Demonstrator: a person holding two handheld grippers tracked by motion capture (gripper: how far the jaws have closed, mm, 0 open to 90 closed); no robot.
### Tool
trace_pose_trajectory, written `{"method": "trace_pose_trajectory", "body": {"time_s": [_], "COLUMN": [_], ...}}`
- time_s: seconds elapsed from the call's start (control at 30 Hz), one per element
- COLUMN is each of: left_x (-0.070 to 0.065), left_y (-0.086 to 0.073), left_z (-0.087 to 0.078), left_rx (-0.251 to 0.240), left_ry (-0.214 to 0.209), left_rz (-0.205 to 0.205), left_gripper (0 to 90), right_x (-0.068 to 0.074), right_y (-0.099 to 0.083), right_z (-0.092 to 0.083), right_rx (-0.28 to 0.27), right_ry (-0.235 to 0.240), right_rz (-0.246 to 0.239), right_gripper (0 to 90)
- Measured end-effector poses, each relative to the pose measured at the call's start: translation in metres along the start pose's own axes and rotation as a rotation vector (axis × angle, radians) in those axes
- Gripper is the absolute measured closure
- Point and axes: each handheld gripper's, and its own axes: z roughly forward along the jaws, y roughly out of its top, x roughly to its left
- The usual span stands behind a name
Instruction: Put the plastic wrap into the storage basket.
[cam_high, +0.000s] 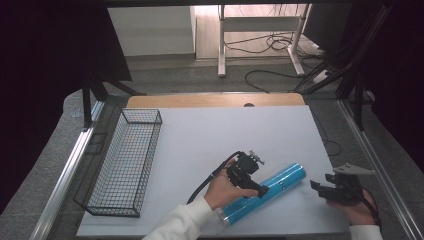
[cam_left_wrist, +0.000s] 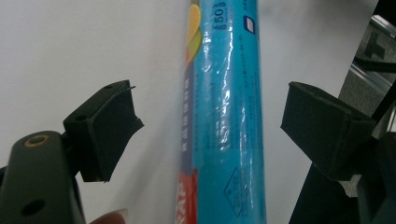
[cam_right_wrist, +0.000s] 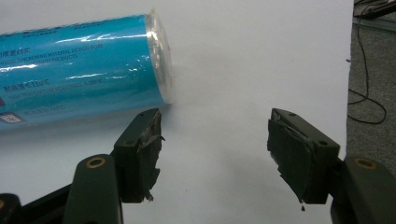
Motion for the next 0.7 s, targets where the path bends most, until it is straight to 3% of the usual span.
{"method": "trace_pose_trajectory", "body": {"time_s": [0.47,0.7], "left_x": [-0.007,-0.008], "left_y": [0.014,0.013], "left_z": [0.042,0.052], "left_rx": [0.124,0.169], "left_ry": [-0.025,-0.005], "left_rz": [0.019,0.020], "left_gripper": [20.4,27.3], "right_x": [-0.002,-0.003], "right_y": [-0.002,-0.002], "right_z": [0.001,0.002], "right_rx": [0.005,0.007], "right_ry": [-0.012,-0.020], "right_rz": [-0.005,-0.006], "right_gripper": [35.3,35.3]}}
